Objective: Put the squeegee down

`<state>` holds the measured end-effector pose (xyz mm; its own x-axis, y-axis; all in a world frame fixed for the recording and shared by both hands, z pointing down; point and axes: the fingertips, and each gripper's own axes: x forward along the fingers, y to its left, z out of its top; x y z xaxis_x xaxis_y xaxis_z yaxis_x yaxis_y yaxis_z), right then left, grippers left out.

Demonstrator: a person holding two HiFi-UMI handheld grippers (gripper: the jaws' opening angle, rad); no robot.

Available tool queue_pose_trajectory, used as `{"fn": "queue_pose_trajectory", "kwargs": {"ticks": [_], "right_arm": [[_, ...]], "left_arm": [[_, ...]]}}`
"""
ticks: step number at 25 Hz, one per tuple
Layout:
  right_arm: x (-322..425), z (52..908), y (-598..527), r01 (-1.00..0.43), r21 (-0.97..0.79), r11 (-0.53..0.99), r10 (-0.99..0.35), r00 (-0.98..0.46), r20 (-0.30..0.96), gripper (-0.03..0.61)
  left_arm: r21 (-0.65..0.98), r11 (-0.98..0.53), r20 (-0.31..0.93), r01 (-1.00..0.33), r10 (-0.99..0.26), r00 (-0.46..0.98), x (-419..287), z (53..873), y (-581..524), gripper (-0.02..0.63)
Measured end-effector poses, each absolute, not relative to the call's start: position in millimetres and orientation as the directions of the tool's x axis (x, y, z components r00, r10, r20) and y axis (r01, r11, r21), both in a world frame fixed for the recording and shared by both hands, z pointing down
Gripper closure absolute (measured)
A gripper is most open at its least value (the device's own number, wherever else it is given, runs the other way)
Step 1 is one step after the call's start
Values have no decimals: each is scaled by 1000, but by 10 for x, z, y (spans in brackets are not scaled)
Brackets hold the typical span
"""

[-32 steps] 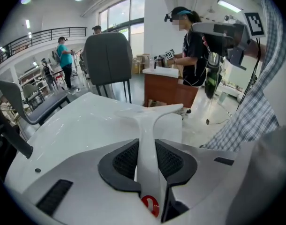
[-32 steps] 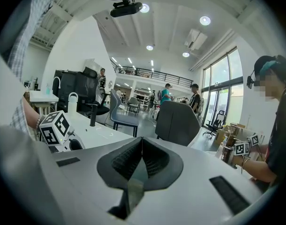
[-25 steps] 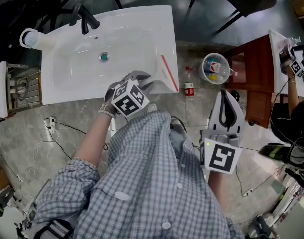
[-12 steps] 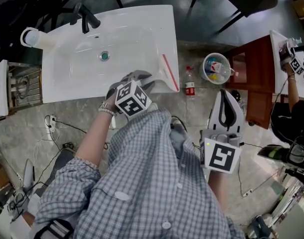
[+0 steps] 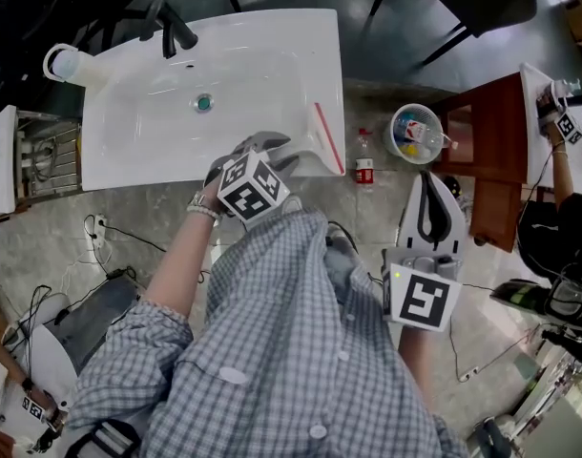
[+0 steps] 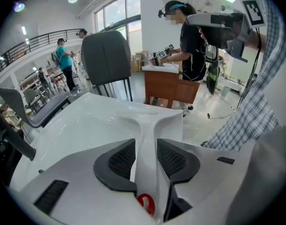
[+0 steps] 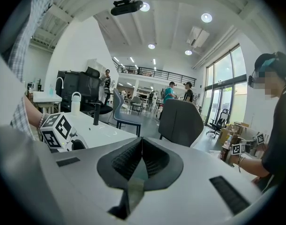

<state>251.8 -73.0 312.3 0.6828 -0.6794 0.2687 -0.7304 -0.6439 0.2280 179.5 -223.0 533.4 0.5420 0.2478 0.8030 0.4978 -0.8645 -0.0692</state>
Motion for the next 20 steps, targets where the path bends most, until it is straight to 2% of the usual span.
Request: {"fn": "queue_pose_trajectory", "kwargs": {"ticks": [13,17,20], "right_arm": [[2413,3102,-924,-783,232,-577,-740,621,258,569],[2379,3087,-983,-800,232,-553,-761,599,251,569],[2360,3061,-1013,-810,236,-536,-776,583,241,569]], "left_arm": [[-1,-928,723,373,257,641,1708,5037,-2365,443],[-19,-954,675,299,208,707,1698,4866,-2463,443],[-36,-974,632,226,153,760,1682,4741,-2553,496]]}}
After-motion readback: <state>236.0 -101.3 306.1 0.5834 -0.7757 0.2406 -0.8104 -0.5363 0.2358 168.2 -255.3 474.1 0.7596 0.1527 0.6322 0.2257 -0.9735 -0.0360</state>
